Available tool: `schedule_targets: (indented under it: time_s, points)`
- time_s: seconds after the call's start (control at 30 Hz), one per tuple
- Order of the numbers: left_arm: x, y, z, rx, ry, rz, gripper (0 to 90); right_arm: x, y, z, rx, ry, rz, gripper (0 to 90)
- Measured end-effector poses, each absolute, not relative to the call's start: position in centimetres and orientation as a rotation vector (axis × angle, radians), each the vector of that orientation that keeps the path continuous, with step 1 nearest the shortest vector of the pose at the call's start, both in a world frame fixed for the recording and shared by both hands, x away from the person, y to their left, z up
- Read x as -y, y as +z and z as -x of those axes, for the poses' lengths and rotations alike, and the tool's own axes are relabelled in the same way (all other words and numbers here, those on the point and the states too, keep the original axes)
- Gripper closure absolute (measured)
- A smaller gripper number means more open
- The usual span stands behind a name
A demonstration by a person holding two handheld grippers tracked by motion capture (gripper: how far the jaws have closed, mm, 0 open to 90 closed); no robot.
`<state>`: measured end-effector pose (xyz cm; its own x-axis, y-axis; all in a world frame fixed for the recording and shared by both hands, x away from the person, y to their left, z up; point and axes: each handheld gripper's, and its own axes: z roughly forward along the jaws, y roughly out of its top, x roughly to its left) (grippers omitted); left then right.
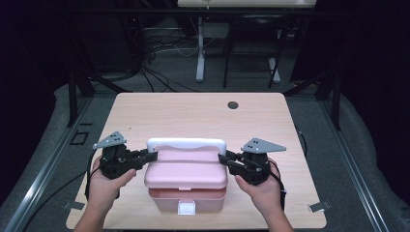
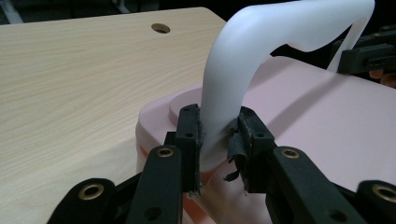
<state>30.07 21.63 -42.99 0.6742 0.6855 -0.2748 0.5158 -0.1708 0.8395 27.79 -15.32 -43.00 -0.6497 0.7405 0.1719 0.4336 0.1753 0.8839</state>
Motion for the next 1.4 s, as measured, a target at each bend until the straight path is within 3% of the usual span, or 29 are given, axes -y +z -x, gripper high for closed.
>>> schedule_targets:
  time_s: [0.43, 0.83, 1.4]
  points:
    - [-22.2, -42.7, -29.5, -0.958, 0.207, -1.833, 67.1, 15.3, -42.8, -27.8, -2.14, 1.471, -1.117, 74.0]
    - [-24.1, -41.5, -27.2, -0.955, 0.272, -1.858, 66.8, 15.3, -42.6, -27.9, -2.138, 1.48, -1.12, 74.0]
    - [-25.6, -44.9, -23.6, -0.955, 0.258, -1.912, 66.8, 15.3, -42.8, -27.8, -2.133, 1.478, -1.117, 74.0]
